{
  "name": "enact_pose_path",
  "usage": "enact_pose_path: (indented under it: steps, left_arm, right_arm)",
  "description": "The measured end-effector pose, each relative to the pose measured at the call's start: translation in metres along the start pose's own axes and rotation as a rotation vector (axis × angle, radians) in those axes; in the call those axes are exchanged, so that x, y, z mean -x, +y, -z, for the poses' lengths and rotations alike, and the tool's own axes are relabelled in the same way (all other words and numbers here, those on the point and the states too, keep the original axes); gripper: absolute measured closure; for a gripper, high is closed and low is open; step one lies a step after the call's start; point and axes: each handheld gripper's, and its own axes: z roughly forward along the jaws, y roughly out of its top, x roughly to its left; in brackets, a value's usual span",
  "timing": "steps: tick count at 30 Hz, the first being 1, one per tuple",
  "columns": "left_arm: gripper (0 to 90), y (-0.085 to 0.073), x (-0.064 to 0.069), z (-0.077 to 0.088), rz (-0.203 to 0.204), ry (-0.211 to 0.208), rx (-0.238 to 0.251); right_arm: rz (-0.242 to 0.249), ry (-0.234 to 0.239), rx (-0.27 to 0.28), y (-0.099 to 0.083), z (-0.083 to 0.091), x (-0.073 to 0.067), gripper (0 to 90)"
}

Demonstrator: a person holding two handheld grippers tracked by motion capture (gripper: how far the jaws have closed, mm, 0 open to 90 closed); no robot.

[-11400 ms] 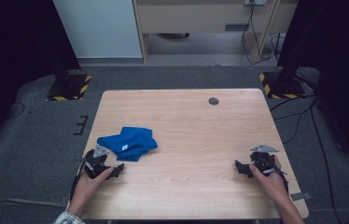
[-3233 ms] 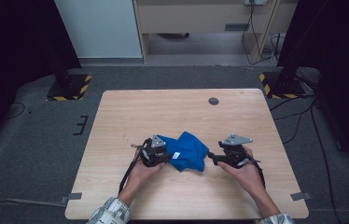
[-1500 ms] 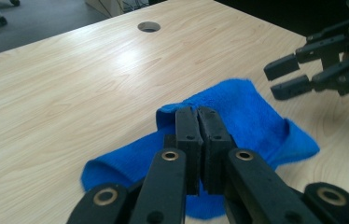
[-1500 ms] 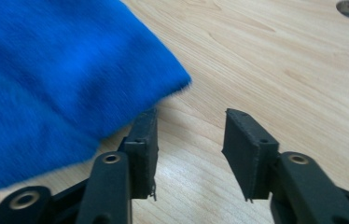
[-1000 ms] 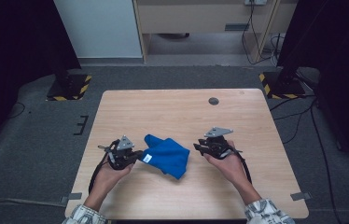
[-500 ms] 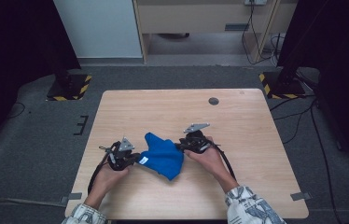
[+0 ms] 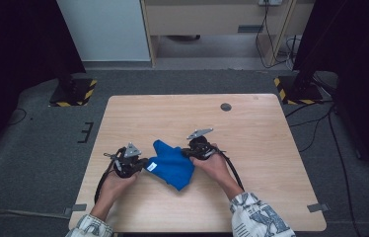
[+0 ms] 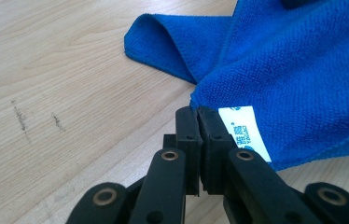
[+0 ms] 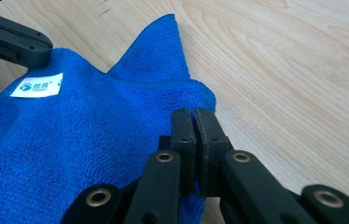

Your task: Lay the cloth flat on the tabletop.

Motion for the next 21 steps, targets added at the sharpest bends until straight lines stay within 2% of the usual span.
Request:
enact_pose_path:
  steps: [4,6,9,13,15,21]
  left_arm:
    - [87.7,0.01,0.005,0.004,0.004,-0.015,0.041]
    - [87.6,0.017,0.008,0.006,0.019,-0.031,0.069]
    - [87.6,0.03,0.012,0.01,0.013,-0.041,0.095]
    - [87.6,0.049,0.022,0.014,-0.01,-0.057,0.129]
    - [87.6,0.059,0.028,0.017,-0.019,-0.067,0.146]
    - [87.5,0.088,0.045,0.039,-0.064,-0.093,0.208]
  right_arm:
    - [0.007,-0.008,0.027,0.003,0.015,0.0,88.8]
    - [0.005,-0.017,0.046,0.005,0.027,0.002,89.0]
    - [0.014,-0.032,0.085,0.008,0.05,0.005,89.0]
    - [0.011,-0.057,0.143,0.012,0.084,0.006,89.1]
    - [0.028,-0.076,0.162,0.014,0.102,0.005,89.1]
    - [0.059,-0.118,0.209,0.022,0.154,-0.006,89.1]
